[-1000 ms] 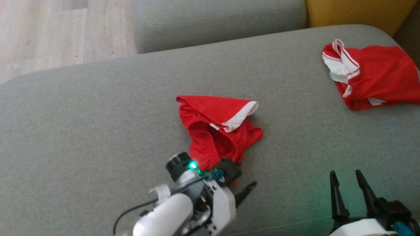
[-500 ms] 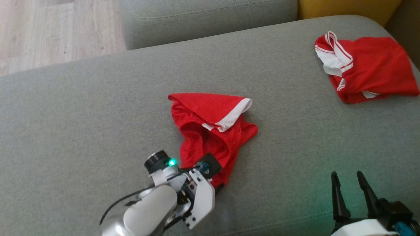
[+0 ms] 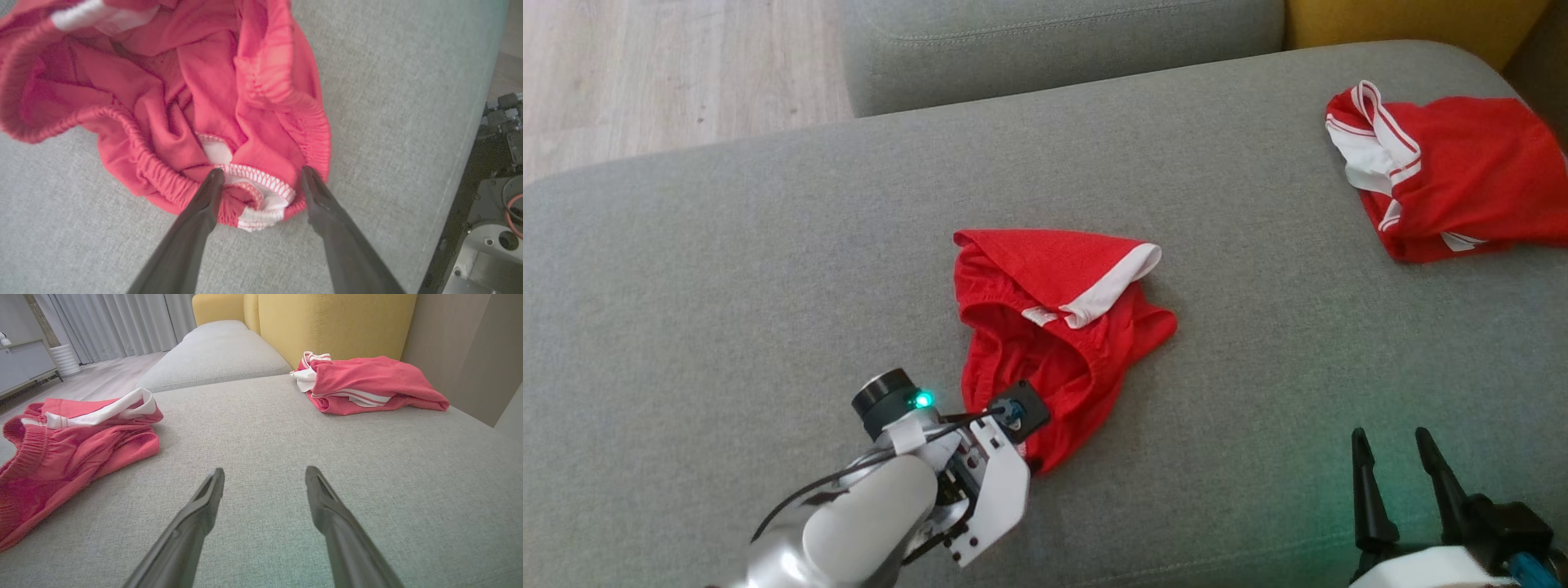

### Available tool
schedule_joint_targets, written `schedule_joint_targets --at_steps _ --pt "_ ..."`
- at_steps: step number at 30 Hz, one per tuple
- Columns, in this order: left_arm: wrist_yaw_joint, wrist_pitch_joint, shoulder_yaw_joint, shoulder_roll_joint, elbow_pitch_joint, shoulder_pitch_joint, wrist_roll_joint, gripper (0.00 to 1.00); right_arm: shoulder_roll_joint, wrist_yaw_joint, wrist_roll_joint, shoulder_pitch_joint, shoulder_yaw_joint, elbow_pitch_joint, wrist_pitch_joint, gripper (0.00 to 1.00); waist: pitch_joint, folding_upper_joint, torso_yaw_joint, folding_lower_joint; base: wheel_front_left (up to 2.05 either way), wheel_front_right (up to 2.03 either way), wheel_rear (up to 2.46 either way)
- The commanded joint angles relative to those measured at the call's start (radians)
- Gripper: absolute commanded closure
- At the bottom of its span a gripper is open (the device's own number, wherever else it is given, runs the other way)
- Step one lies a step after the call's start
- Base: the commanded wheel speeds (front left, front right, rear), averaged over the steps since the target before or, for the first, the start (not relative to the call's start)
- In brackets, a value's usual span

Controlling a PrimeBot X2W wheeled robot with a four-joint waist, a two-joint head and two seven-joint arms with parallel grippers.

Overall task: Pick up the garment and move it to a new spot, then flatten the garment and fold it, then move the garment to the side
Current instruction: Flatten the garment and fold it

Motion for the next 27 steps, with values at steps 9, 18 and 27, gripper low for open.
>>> schedule_joint_targets --at_steps 9,18,27 --pt "-0.001 0.076 -0.037 0.089 -0.122 -0.057 -0.039 0.0 -0.009 -0.001 0.002 -0.044 0.021 -0.02 -0.014 0.0 0.005 0.0 -0.008 0.0 0.0 0.0 0.0" --pt "0.005 0.154 -0.102 0.157 -0.231 -0.087 -0.037 0.0 -0.009 -0.001 0.011 -0.059 0.025 -0.017 -0.014 0.0 0.041 0.0 -0.011 0.0 0.0 0.0 0.0" --pt "0.01 0.168 -0.11 0.169 -0.208 -0.086 -0.049 0.25 -0.009 -0.001 0.011 -0.073 0.026 -0.012 -0.014 0.0 0.063 0.0 -0.016 0.0 0.0 0.0 0.0"
